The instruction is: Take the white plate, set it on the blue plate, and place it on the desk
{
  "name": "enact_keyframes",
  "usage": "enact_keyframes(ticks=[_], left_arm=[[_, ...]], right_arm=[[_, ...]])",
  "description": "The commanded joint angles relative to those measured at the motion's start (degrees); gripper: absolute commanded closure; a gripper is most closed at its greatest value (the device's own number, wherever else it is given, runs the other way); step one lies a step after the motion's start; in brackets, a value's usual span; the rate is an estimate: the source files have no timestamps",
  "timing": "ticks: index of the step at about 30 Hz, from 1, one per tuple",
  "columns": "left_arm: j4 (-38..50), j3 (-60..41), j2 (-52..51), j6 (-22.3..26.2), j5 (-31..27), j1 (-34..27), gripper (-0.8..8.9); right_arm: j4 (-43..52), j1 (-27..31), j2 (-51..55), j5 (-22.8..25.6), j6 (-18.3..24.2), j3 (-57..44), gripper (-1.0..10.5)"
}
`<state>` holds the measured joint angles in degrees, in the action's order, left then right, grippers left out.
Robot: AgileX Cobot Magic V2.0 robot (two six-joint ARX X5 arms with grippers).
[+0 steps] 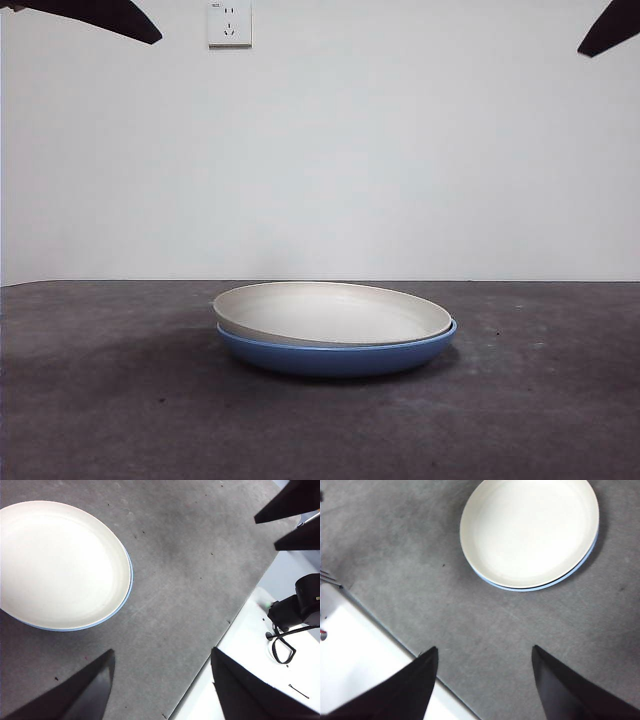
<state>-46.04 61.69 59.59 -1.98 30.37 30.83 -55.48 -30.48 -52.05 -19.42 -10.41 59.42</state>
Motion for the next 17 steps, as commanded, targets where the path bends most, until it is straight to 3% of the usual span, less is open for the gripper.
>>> enact_keyframes(ticks=[1,14,16,17], left_arm=[[0.37,0.59,0.33,0.85,0.33,0.42,5.05],[0.15,0.59,0.33,0.85,0.33,0.42,5.11],[0.11,0.59,0.33,0.85,0.33,0.42,5.76],[0.11,0.59,0.33,0.85,0.33,0.42,6.59]], right_arm=[[-0.13,-0.83,-0.11,0.02,0.85,0.52,6.5],[-0.26,-0.94,0.00,0.11,0.90,0.52,6.5],[-0.44,-0.94,0.00,0.11,0.87,0.52,7.0],[-0.74,-0.94,0.00,0.11,0.92,0.52,8.0]])
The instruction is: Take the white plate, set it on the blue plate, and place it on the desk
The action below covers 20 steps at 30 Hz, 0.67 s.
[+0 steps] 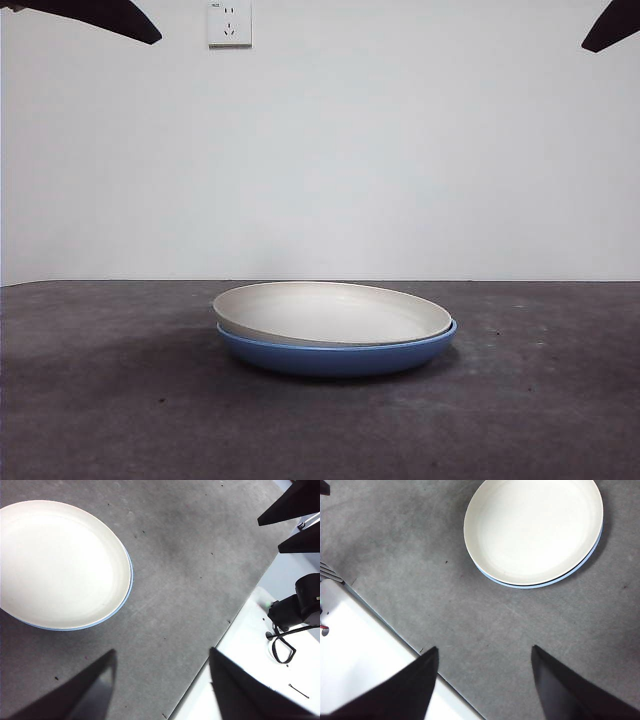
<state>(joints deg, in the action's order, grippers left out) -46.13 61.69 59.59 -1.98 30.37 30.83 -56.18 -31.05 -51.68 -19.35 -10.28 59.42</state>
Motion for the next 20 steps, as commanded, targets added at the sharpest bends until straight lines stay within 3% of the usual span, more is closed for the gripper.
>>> enact_keyframes(ticks=[1,2,3,20], left_arm=[[0.20,0.59,0.33,0.87,0.33,0.42,7.25],[0.20,0.59,0.33,0.87,0.33,0.42,7.94],[0.20,0.59,0.33,0.87,0.33,0.42,8.02],[0.76,0.59,0.33,0.90,0.33,0.42,8.03]], right_arm=[[-0.09,-0.37,-0.37,0.09,0.90,0.52,8.8],[-0.09,-0.37,-0.37,0.07,1.14,0.52,9.5],[-0.04,-0.37,-0.37,0.09,1.53,0.52,9.4],[0.63,-0.37,-0.33,0.04,1.77,0.52,9.4]])
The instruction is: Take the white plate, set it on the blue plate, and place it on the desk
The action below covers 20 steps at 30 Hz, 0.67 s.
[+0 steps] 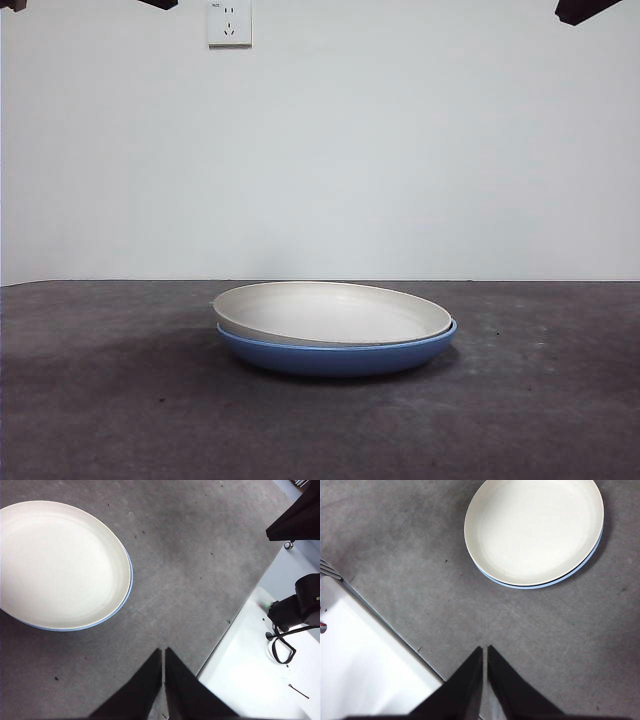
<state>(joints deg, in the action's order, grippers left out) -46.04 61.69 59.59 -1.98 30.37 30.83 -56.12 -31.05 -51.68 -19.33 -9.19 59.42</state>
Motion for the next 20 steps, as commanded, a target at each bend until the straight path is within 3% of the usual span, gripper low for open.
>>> enact_keyframes(ticks=[1,11,14,20], left_arm=[[0.68,0.59,0.33,0.90,0.33,0.42,8.03],[0.66,0.59,0.28,0.96,0.33,0.42,8.03],[1.09,0.59,-1.51,3.91,-1.14,-0.57,8.03],[13.29,-0.22,-10.69,6.23,-8.17,-8.70,8.03]], right_arm=[[0.57,-0.37,-0.31,0.02,0.68,0.52,9.4],[0.55,-0.37,-0.28,0.02,0.68,0.52,9.4],[0.57,-0.37,-0.28,0.02,0.68,0.52,9.4],[0.57,-0.37,-0.26,0.02,0.68,0.52,9.4]])
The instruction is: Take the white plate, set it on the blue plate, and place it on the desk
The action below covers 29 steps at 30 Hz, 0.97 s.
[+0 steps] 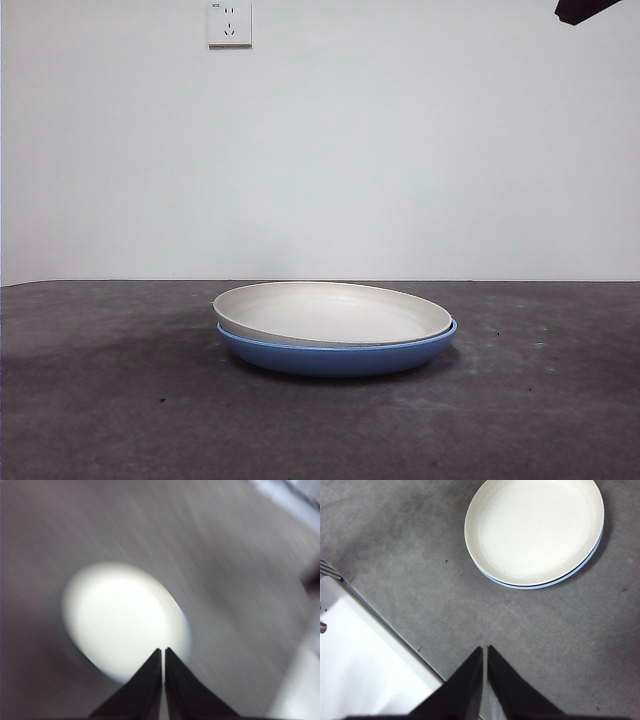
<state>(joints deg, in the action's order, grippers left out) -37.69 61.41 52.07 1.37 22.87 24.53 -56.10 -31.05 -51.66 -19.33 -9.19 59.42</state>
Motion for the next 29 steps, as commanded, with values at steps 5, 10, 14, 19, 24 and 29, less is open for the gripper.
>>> enact_keyframes(ticks=[5,10,14,19,24,29], left_arm=[[19.56,-6.47,-14.45,3.98,-1.25,-14.25,8.03],[29.49,-17.40,-25.59,3.98,-10.21,-22.80,8.03],[32.04,-26.40,-32.79,3.98,-16.31,-25.53,8.03],[33.09,-36.59,-39.26,3.98,-19.47,-27.45,8.03],[33.03,-45.40,-44.04,3.91,-19.50,-28.24,8.03],[32.94,-51.54,-47.84,3.58,-19.50,-28.24,8.03]], right_arm=[[0.55,-0.37,-0.28,0.02,0.68,0.52,9.4],[0.55,-0.37,-0.28,0.02,0.68,0.52,9.4],[0.55,-0.37,-0.28,0.02,0.68,0.52,9.4],[0.55,-0.37,-0.28,0.02,0.68,0.52,9.4],[0.55,-0.37,-0.28,0.02,0.68,0.52,9.4],[0.55,-0.37,-0.28,0.02,0.68,0.52,9.4]])
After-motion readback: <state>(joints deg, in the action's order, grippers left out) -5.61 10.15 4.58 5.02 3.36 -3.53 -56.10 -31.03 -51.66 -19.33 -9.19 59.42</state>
